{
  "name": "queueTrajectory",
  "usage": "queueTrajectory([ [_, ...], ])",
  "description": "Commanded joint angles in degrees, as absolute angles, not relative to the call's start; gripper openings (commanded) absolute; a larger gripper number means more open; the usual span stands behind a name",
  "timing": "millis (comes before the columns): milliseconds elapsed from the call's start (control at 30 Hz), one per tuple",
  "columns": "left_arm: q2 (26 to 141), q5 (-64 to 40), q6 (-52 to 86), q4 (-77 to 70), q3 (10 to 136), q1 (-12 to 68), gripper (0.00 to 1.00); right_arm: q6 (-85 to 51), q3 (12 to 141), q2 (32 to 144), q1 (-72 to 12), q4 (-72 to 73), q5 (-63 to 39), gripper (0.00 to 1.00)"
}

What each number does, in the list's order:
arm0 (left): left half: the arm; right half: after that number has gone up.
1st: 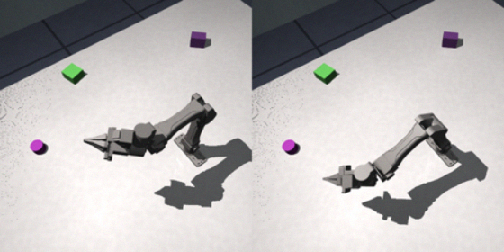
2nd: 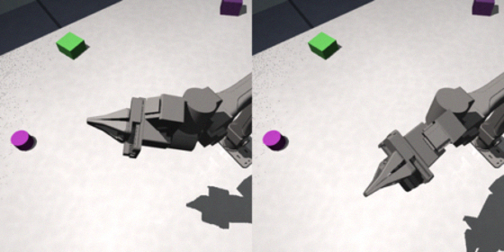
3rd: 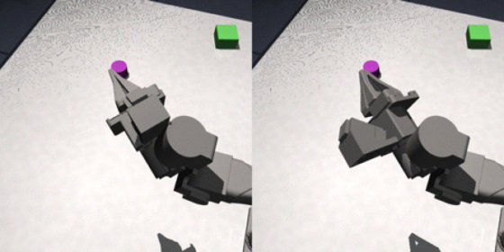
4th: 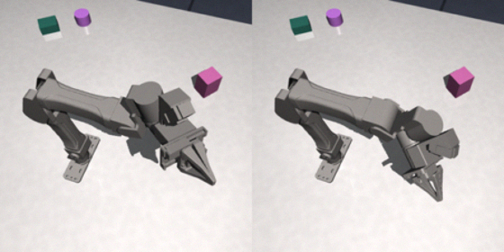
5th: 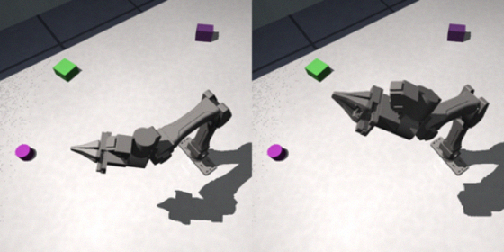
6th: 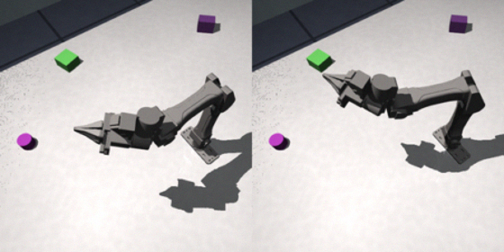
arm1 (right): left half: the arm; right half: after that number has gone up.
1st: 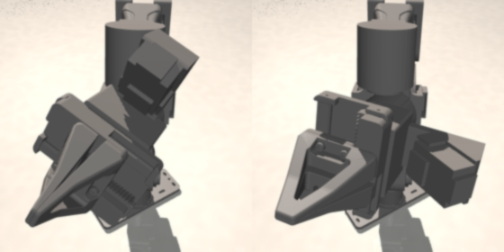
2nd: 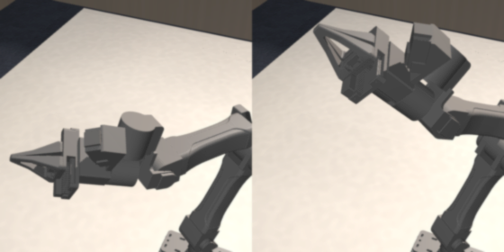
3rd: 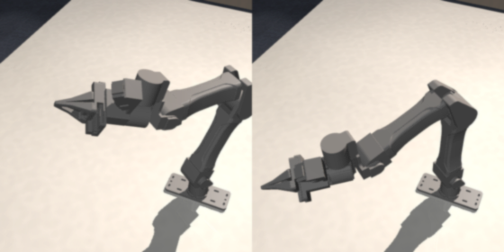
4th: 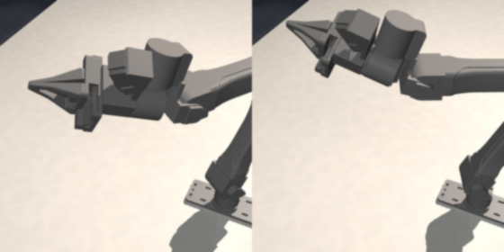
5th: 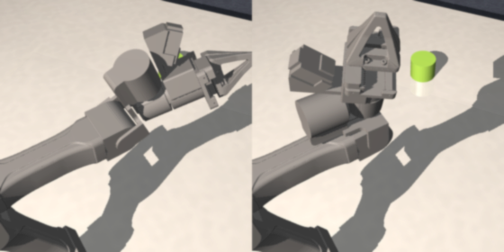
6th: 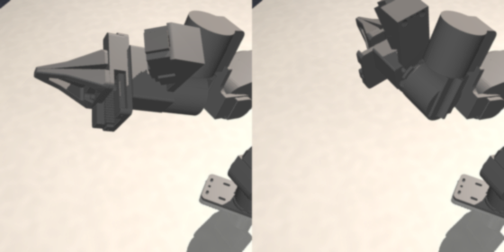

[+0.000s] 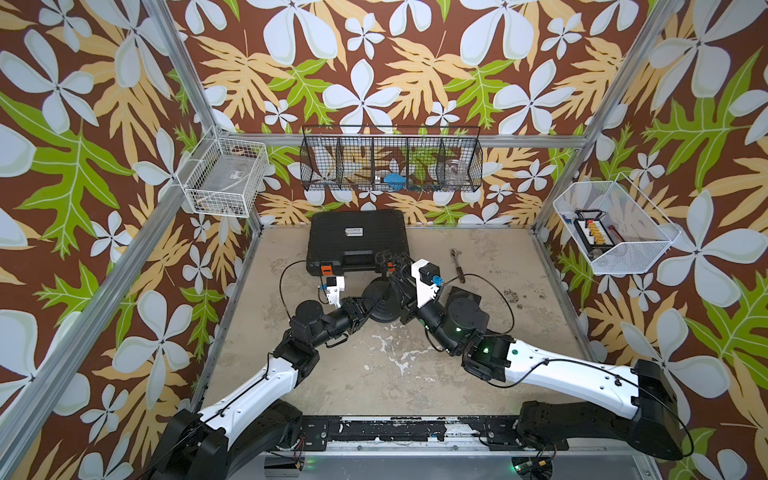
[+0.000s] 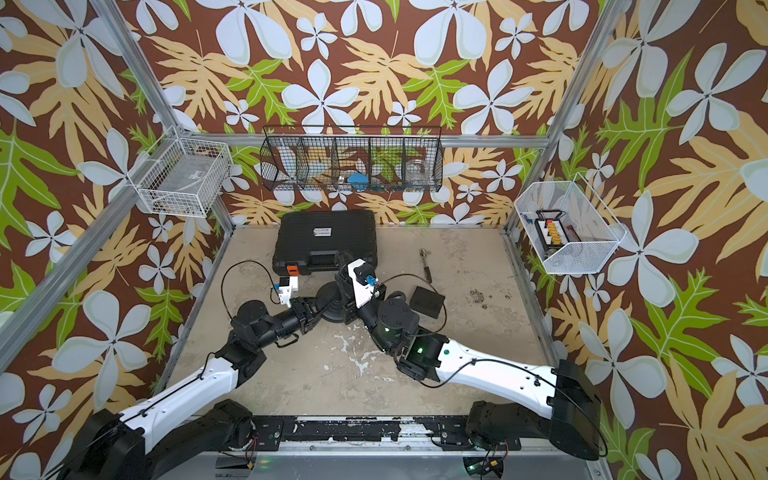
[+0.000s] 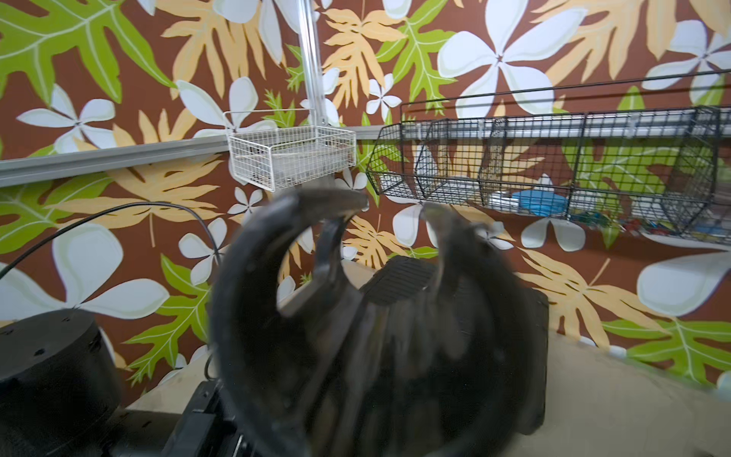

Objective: Assemble a microphone stand
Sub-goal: Screw the microphone stand pole into the microphone stand base.

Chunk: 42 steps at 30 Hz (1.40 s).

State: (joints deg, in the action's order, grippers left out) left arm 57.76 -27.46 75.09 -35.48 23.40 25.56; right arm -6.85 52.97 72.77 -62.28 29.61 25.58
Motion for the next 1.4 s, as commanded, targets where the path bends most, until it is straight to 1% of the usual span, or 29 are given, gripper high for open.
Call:
queueTrajectory([
  [0,58.4,-23.4,76.1,-38.6,23.8,25.4,0.0,-5.2,54.8,73.9,-62.3,27.6,31.5,0.28],
  [33,58.9,-23.2,76.6,-38.9,23.8,25.4,0.0,-4.6,55.7,74.2,-62.0,26.1,28.1,0.47],
  [67,59.4,-23.0,77.4,-39.5,23.8,25.4,0.0,-3.9,56.6,74.4,-61.2,24.6,23.8,0.6],
  [100,60.0,-22.8,78.2,-39.9,23.9,25.4,0.0,-3.5,56.9,74.3,-60.1,23.8,19.1,0.68],
  [133,60.6,-22.8,79.2,-40.3,24.0,25.2,0.0,-3.5,56.8,73.8,-58.4,23.4,12.1,0.72],
  [167,61.4,-23.4,80.2,-40.4,24.3,24.6,0.0,-3.8,56.3,73.1,-56.4,23.5,5.9,0.74],
  [233,63.2,-25.3,82.2,-42.6,24.9,23.5,0.0,-3.6,55.0,71.3,-52.7,23.4,-6.1,0.75],
  [367,65.3,-27.9,84.2,-44.6,25.9,22.2,0.0,-1.3,53.1,68.4,-45.3,21.2,-25.2,0.77],
  [433,65.6,-29.3,84.1,-44.5,26.5,21.9,0.0,-1.1,53.0,68.4,-40.5,20.6,-35.3,0.75],
  [533,65.9,-32.5,83.8,-43.6,27.0,21.9,0.0,-4.3,52.1,69.1,-34.3,24.1,-46.5,0.68],
  [567,66.0,-33.4,84.1,-43.4,26.9,21.9,0.0,-5.2,52.2,69.4,-32.9,24.9,-48.8,0.68],
  [733,66.1,-38.6,85.9,-44.3,25.6,21.8,0.0,-5.2,55.3,72.4,-29.4,24.9,-54.3,0.66],
  [833,66.1,-40.9,85.5,-44.6,25.7,21.8,0.0,-2.9,58.4,75.0,-29.4,22.3,-56.4,0.65],
  [933,67.6,-45.2,85.5,-43.2,27.2,21.8,0.0,-2.5,60.3,77.2,-29.4,22.7,-58.2,0.62],
  [1067,69.0,-48.2,88.3,-47.8,26.7,21.8,0.0,-2.6,63.6,80.2,-29.4,22.2,-58.5,0.6],
  [1167,69.1,-48.8,87.8,-47.7,26.9,21.8,0.0,-2.8,65.9,82.3,-29.4,21.5,-59.0,0.52],
  [1267,69.3,-49.1,87.8,-48.1,26.6,21.8,0.0,-3.2,66.2,83.3,-29.4,21.9,-59.7,0.42],
  [1367,69.7,-48.9,87.8,-48.4,26.9,21.8,0.0,-4.2,64.5,82.9,-29.4,24.7,-59.4,0.27],
])
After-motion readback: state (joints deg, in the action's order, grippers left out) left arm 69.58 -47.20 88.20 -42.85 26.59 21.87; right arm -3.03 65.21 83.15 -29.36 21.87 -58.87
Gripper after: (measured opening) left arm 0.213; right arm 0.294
